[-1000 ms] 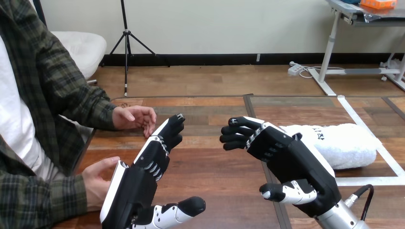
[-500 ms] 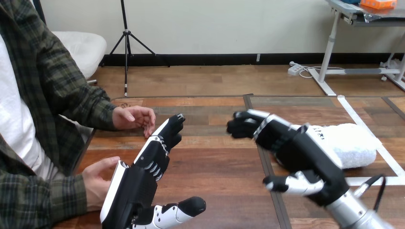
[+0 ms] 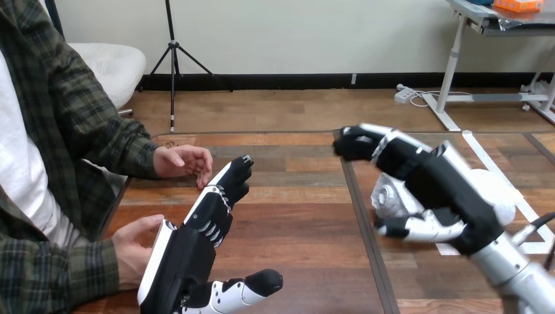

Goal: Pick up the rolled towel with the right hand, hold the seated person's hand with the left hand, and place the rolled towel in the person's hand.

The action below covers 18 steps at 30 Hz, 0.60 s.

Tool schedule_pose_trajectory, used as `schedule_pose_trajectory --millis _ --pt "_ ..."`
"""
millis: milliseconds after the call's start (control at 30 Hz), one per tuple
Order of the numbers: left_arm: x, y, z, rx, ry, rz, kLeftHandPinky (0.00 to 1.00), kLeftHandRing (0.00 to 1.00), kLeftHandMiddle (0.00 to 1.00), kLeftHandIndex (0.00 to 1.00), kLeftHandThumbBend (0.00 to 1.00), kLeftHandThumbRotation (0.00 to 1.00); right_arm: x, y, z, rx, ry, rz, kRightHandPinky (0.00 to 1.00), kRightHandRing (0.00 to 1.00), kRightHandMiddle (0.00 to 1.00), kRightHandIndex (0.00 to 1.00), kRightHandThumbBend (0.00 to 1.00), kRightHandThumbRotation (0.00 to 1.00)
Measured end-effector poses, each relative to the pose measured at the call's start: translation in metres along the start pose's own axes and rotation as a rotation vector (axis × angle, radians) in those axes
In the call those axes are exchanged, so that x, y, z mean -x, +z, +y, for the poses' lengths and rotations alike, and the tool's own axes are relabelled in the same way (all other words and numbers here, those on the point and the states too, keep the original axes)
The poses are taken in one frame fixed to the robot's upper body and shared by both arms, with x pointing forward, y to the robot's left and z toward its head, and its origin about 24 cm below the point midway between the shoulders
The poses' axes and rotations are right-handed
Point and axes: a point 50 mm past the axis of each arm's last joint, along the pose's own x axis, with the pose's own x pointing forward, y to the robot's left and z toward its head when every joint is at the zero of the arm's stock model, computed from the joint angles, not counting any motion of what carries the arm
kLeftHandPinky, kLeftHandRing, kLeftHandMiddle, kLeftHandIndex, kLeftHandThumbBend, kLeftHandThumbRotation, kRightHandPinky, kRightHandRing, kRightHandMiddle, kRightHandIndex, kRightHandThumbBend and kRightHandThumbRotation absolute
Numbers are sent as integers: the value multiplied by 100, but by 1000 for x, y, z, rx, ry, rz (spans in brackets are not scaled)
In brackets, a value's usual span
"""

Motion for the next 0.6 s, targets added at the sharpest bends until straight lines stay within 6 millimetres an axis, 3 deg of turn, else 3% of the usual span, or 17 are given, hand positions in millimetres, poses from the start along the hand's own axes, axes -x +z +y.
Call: schedule_pose_trajectory --millis 600 --pt "-2 -1 0 -1 5 6 94 94 93 89 100 49 -6 12 -33 154 40 47 87 87 84 86 100 48"
